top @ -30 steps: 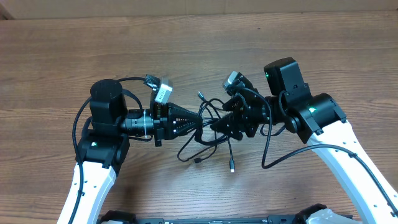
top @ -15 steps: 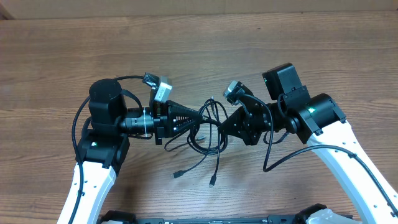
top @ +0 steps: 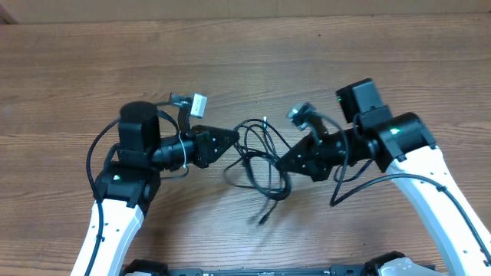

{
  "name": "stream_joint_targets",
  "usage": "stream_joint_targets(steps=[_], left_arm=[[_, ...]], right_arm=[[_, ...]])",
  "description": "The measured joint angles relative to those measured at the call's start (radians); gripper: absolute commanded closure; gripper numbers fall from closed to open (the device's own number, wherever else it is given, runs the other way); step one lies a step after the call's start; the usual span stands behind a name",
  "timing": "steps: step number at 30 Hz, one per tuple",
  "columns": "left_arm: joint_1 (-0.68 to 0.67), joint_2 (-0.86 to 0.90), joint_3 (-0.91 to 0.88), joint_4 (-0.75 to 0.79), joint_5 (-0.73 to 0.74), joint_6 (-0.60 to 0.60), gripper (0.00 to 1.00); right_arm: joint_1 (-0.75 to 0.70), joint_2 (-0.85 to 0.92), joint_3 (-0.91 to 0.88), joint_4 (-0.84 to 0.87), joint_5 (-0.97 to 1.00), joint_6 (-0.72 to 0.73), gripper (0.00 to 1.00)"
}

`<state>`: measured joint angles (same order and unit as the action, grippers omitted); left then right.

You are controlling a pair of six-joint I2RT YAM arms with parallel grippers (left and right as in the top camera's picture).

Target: Untangle cables

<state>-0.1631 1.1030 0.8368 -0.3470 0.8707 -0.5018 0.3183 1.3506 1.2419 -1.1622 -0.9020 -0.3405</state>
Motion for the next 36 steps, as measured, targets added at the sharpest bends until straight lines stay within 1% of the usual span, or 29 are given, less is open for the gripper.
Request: stream_joint_targets(steps=[3, 9, 14, 15, 16, 17, 18, 21, 22, 23, 27, 30, 36], left_arm=[[-0.002, 0.000, 0.000, -0.090, -0.127, -0.051, 0.96], [0.002, 0.000, 0.000, -0.160, -0.335, -0.092, 0.96], [0.002, 0.000, 0.000, -0.200, -0.436, -0.126, 0.96], [0.002, 0.000, 0.000, -0.196, -0.438, -0.127, 0.96], [0.002, 0.000, 0.000, -0.183, -0.431, -0.124, 0.96], [0.002, 0.000, 0.000, -0.159, -0.412, -0.115, 0.96], [0.002, 0.000, -0.001, -0.122, -0.381, -0.103, 0.96], [0.002, 0.000, -0.002, 0.021, -0.240, -0.059, 0.96], [0.002, 0.000, -0.002, 0.083, -0.170, -0.044, 0.96], [0.002, 0.000, -0.002, 0.127, -0.123, -0.040, 0.96], [0.002, 0.000, -0.002, 0.298, 0.101, -0.011, 0.96], [0.002, 0.000, -0.002, 0.378, 0.239, -0.001, 0.96], [0.002, 0.000, -0.002, 0.399, 0.433, 0.008, 0.96]], right_arm=[[-0.075, -0.012, 0.000, -0.009, -0.030, 0.000, 0.96], [-0.224, -0.062, 0.000, -0.023, -0.065, 0.001, 0.96], [-0.312, -0.075, 0.000, -0.026, -0.094, 0.010, 0.96], [-0.322, -0.074, 0.000, -0.029, -0.097, 0.012, 0.94], [-0.331, -0.074, 0.000, -0.035, -0.097, 0.016, 0.83], [-0.337, -0.074, 0.000, -0.047, -0.103, 0.020, 0.73], [-0.337, -0.074, 0.000, -0.057, -0.104, 0.025, 0.66], [-0.322, -0.074, 0.000, -0.093, -0.111, 0.012, 0.34], [-0.307, -0.074, 0.000, -0.104, -0.114, -0.009, 0.27], [-0.294, -0.074, 0.000, -0.112, -0.116, -0.014, 0.25], [-0.220, -0.074, 0.000, -0.093, -0.112, -0.051, 0.25], [-0.179, -0.074, 0.000, -0.043, -0.104, -0.061, 0.26], [-0.161, -0.074, 0.000, 0.097, -0.041, -0.072, 0.23]])
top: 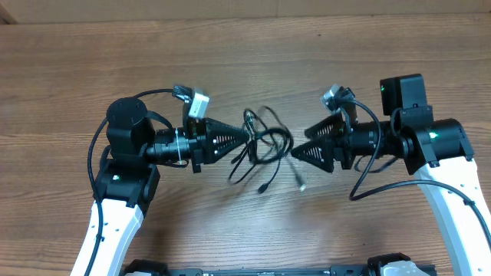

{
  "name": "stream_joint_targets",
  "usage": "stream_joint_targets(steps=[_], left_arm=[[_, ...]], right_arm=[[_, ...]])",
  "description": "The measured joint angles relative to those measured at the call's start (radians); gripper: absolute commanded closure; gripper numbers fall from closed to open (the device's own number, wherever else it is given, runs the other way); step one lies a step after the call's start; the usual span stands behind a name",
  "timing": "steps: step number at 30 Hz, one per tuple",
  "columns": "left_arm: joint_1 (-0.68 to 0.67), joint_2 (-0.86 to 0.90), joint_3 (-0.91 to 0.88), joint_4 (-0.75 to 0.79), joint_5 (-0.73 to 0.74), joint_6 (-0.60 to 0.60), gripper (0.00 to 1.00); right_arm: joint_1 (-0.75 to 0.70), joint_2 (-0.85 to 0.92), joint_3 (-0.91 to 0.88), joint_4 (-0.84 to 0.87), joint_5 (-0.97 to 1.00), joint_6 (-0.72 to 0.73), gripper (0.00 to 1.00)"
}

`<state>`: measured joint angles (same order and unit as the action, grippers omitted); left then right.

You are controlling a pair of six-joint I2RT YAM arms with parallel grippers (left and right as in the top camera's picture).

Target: Untangle cables

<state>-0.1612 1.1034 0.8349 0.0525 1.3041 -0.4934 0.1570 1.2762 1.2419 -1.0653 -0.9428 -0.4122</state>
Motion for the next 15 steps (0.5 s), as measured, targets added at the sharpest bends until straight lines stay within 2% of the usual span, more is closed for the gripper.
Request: stream_joint_targets(steps=[3, 8, 15], left_arm=[[0.000, 0.000, 0.000, 0.000, 0.057, 0.000, 0.96], [0.000, 0.000, 0.000, 0.000, 0.097, 0.000, 0.96], [0.000, 0.000, 0.000, 0.001, 0.098, 0.003, 0.96]], right_arm=[[0.000, 0.000, 0.000, 0.048, 0.029, -0.003, 0.22], [0.000, 0.000, 0.000, 0.053, 0.033, -0.007, 0.39], [0.001, 0.000, 0.000, -0.095, 0.042, -0.007, 0.39]])
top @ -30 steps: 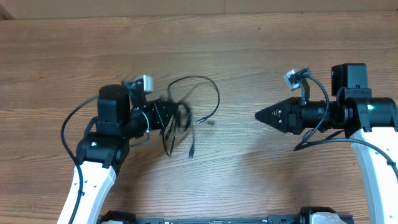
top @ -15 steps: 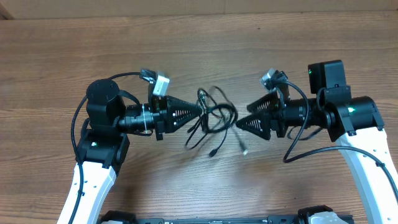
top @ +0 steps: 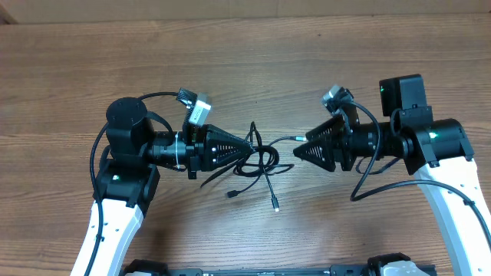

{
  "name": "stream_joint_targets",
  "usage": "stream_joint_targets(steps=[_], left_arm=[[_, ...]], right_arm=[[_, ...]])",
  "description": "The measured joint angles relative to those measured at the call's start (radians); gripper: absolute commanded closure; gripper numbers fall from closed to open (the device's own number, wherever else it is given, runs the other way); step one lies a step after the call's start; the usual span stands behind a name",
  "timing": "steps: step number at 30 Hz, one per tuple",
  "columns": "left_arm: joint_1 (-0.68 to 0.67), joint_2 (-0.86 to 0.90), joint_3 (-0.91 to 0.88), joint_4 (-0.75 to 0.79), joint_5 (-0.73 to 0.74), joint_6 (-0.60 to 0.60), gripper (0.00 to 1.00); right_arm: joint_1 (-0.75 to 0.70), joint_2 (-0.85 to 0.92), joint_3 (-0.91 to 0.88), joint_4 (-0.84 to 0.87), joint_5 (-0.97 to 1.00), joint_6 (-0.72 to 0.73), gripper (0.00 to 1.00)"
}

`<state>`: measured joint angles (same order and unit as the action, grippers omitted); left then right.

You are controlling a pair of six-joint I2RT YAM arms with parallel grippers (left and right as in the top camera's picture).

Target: Untangle cables

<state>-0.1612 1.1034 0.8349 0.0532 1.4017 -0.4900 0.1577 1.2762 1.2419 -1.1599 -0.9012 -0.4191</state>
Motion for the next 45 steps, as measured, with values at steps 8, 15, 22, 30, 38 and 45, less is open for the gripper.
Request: stream_joint_targets(steps=[8, 15, 22, 30, 38, 45], left_arm=[[0.000, 0.000, 0.000, -0.001, -0.057, -0.006, 0.96], [0.000, 0.000, 0.000, -0.006, -0.257, -0.238, 0.96], [0.000, 0.000, 0.000, -0.004, -0.316, -0.539, 0.96], [0.000, 0.000, 0.000, -0.003, -0.315, -0.715, 0.96], [0.000, 0.000, 0.000, -0.003, -0.315, -0.768, 0.96], [0.000, 0.000, 0.000, -0.003, -0.285, -0.773, 0.96]], right_arm=[[0.000, 0.000, 0.000, -0.184, 0.068, 0.001, 0.40], [0.000, 0.000, 0.000, -0.206, 0.006, -0.001, 0.37], [0.000, 0.000, 0.000, -0.063, -0.048, -0.016, 0.35], [0.001, 0.003, 0.000, 0.051, -0.131, -0.024, 0.31], [0.097, 0.085, 0.000, 0.082, -0.141, -0.027, 0.44], [0.158, 0.158, 0.000, 0.206, -0.072, -0.022, 0.43]])
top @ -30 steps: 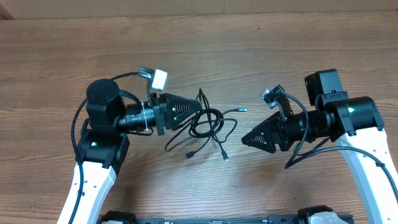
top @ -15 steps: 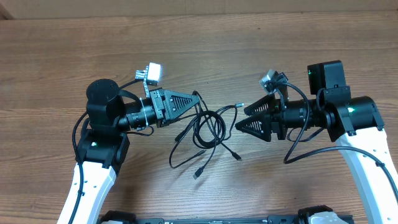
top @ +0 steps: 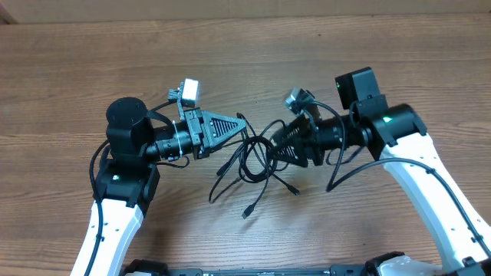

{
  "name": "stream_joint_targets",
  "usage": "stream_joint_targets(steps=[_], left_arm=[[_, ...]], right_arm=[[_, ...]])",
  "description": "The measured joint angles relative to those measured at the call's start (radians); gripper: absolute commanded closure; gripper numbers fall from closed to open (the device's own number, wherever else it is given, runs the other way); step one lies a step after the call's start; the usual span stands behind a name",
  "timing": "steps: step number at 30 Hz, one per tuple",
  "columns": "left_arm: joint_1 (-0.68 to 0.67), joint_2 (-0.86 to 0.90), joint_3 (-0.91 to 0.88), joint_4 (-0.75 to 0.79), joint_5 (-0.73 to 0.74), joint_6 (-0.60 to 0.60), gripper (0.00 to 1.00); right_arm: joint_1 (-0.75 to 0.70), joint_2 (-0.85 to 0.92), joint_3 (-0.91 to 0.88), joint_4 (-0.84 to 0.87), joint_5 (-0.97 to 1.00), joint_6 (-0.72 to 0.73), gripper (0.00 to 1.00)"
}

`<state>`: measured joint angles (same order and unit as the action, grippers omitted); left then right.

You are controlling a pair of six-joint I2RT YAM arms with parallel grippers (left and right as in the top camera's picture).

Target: Untangle cables

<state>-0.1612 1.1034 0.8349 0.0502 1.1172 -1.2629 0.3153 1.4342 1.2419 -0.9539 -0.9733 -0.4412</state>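
A tangle of thin black cables [top: 252, 162] lies and hangs at the table's middle. Loose plug ends trail toward the front [top: 247, 213] and to the right [top: 295, 190]. My left gripper [top: 244, 123] points right and slightly back, with its fingers closed on a strand at the tangle's upper left. My right gripper [top: 271, 144] points left and presses into the tangle's right side. It looks shut on a strand, though the loops partly hide its tips.
The wooden table [top: 245, 61] extends bare behind the arms. Each arm's own black lead loops beside it, one at the left base [top: 96, 153] and one under the right forearm [top: 345, 172].
My right gripper has moved left, right up to the tangle, and its arm has swung back. The left gripper has tilted upward. The strand stretched between them has gone slack and the loops have spread.
First both grippers held the tangle close together at the middle. Then they stood farther apart with the bundle hanging between them. A strand was then drawn nearly straight toward the right gripper. Now they are close again, with the cables looser and more spread.
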Motion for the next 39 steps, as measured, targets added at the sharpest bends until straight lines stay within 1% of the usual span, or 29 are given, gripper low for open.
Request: stream_joint_targets(steps=[2, 3, 4, 9, 12, 15, 16, 17, 19, 20, 21, 26, 28, 31, 34, 38, 39], left_arm=[[0.000, 0.000, 0.000, 0.001, 0.025, 0.001, 0.96], [0.000, 0.000, 0.000, 0.002, 0.035, 0.001, 0.96], [0.000, 0.000, 0.000, 0.003, 0.045, 0.001, 0.96], [0.000, 0.000, 0.000, 0.029, 0.071, 0.001, 0.96], [0.000, 0.000, 0.000, 0.075, 0.079, 0.001, 0.96], [0.000, 0.000, 0.000, 0.088, 0.084, 0.001, 0.96], [0.000, 0.000, 0.000, 0.088, 0.087, 0.001, 0.96], [0.000, 0.000, 0.000, 0.088, 0.087, 0.001, 0.96], [0.000, 0.000, 0.000, 0.089, 0.089, 0.001, 0.96], [0.000, 0.000, 0.000, 0.089, 0.091, 0.001, 0.96], [0.000, 0.000, 0.000, 0.089, 0.092, 0.002, 0.96], [0.000, 0.000, 0.000, 0.089, 0.092, 0.025, 0.96], [0.000, 0.000, 0.000, 0.087, 0.091, 0.057, 0.96], [0.000, 0.000, 0.000, 0.059, 0.085, 0.141, 0.96], [0.000, 0.000, 0.001, -0.034, 0.052, 0.241, 0.96], [0.000, 0.000, 0.003, -0.262, -0.080, 0.354, 0.96], [0.000, 0.000, 0.005, -0.336, -0.136, 0.380, 0.96]], right_arm=[[0.000, 0.008, 0.000, 0.032, 0.017, 0.000, 0.36], [0.000, 0.009, 0.000, 0.045, 0.020, 0.002, 0.34], [0.000, 0.009, 0.000, 0.051, 0.020, 0.000, 0.34], [0.015, 0.014, 0.000, 0.068, 0.023, 0.000, 0.47], [0.037, 0.041, 0.000, 0.087, 0.037, 0.001, 0.48], [0.048, 0.085, 0.000, 0.091, 0.039, 0.000, 0.48], [0.048, 0.104, 0.000, 0.091, 0.038, 0.000, 0.51], [0.048, 0.107, 0.000, 0.091, 0.037, 0.000, 0.57], [0.048, 0.114, 0.000, 0.095, 0.033, -0.003, 0.76], [0.048, 0.114, 0.000, 0.098, 0.029, -0.003, 0.91], [0.048, 0.113, 0.000, 0.106, 0.026, -0.006, 0.96], [0.047, 0.114, 0.000, 0.105, 0.015, 0.029, 0.96], [0.042, 0.113, 0.000, 0.097, 0.011, 0.053, 0.96], [0.015, 0.113, 0.000, 0.067, -0.006, 0.080, 0.96], [-0.036, 0.106, 0.000, 0.020, -0.041, 0.096, 0.96], [-0.132, 0.073, -0.001, -0.021, -0.104, 0.109, 0.96], [-0.164, 0.056, -0.001, -0.031, -0.128, 0.113, 0.96]])
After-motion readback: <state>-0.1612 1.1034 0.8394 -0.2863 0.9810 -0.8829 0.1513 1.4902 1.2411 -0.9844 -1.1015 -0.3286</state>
